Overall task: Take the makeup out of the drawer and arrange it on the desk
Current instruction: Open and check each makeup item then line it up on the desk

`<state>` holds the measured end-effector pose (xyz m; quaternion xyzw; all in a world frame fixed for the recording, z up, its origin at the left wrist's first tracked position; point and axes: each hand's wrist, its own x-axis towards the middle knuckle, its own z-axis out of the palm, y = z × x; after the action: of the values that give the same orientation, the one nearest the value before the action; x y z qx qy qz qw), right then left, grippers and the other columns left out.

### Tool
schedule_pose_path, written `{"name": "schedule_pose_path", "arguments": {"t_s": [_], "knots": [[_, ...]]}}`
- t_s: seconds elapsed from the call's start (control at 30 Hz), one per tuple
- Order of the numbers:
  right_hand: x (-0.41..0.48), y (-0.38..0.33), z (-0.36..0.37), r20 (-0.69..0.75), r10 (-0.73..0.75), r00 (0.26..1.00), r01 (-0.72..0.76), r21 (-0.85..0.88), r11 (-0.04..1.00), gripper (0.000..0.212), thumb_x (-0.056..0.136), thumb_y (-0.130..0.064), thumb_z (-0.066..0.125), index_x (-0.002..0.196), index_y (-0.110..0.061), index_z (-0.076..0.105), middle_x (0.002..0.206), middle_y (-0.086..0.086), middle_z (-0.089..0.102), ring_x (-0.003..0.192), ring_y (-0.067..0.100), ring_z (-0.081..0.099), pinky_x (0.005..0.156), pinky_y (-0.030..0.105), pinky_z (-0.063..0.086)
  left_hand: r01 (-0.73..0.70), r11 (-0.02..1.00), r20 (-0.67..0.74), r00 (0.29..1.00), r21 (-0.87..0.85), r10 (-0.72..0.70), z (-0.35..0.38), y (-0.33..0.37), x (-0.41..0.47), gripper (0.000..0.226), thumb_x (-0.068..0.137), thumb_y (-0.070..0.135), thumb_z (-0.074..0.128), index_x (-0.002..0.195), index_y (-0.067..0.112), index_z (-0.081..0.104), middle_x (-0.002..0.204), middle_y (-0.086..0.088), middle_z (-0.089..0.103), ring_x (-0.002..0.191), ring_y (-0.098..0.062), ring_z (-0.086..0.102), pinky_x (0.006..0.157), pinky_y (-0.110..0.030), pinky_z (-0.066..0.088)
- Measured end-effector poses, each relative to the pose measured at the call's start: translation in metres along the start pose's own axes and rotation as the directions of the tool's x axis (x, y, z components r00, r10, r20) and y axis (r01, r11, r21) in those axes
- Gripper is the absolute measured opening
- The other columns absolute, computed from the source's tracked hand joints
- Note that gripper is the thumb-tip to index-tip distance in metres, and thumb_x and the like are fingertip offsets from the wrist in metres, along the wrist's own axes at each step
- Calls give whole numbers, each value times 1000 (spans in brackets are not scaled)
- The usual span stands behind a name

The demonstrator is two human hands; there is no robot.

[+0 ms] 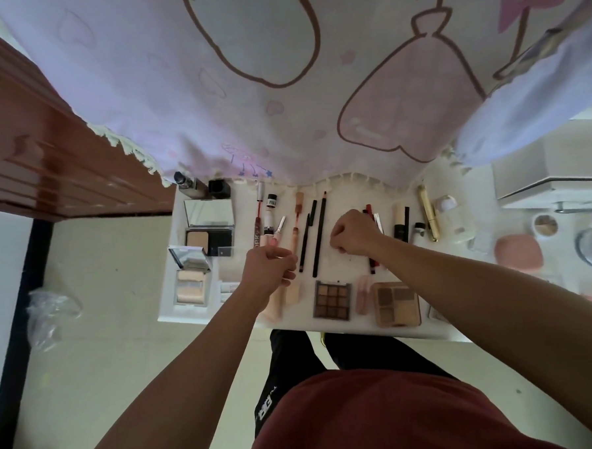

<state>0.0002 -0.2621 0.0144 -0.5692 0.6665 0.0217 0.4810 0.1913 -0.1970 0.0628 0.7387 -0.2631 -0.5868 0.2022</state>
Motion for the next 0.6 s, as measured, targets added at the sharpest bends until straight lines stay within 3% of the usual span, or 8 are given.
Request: {"name": "schedule_pose_path", "arguments": {"t_s": [0.13, 0.23, 0.3, 0.47, 0.6], "knots": [[-1, 21, -28, -212, -7, 977, -37, -201, 979, 8, 83, -21, 70, 84, -14, 72, 81, -3, 68, 75, 15, 62, 65, 27, 48, -1, 1000, -2, 1000, -12, 1, 2, 0, 2, 15, 85, 5, 69, 98, -1, 66, 77, -13, 67, 59, -18, 60, 53, -24, 51], [-2, 33, -32, -197, 47, 979, -116, -355, 928, 19, 80, -32, 70, 85, -14, 69, 76, 1, 66, 71, 21, 63, 64, 31, 54, 2, 1000, 2, 1000, -20, -2, 5, 0, 3, 13, 85, 3, 67, 97, -1, 66, 74, -12, 67, 60, -19, 60, 54, -26, 51], [-5, 35, -30, -182, 57, 982, -128, -405, 905, 23, 81, -34, 69, 86, -13, 65, 75, 1, 62, 71, 22, 62, 62, 30, 51, 4, 1000, 17, 1000, -16, -4, 9, 2, 3, 8, 85, 4, 68, 93, 2, 66, 74, -12, 67, 61, -19, 61, 55, -26, 51], [-3, 35, -25, -189, 66, 980, -135, -379, 915, 26, 80, -35, 68, 86, -12, 59, 74, 2, 58, 72, 24, 61, 61, 30, 48, -9, 1000, 28, 1000, 0, 9, 10, 10, 4, 5, 85, 4, 67, 90, 4, 66, 73, -11, 67, 60, -18, 61, 56, -27, 51], [-6, 34, -29, -196, 40, 980, -98, -299, 949, 28, 79, -40, 67, 84, -12, 67, 75, 2, 65, 71, 22, 62, 61, 29, 49, -25, 1000, 42, 999, 17, 25, 9, 17, 4, 9, 87, 7, 68, 95, 3, 67, 78, -11, 68, 61, -16, 62, 56, -25, 52]]}}
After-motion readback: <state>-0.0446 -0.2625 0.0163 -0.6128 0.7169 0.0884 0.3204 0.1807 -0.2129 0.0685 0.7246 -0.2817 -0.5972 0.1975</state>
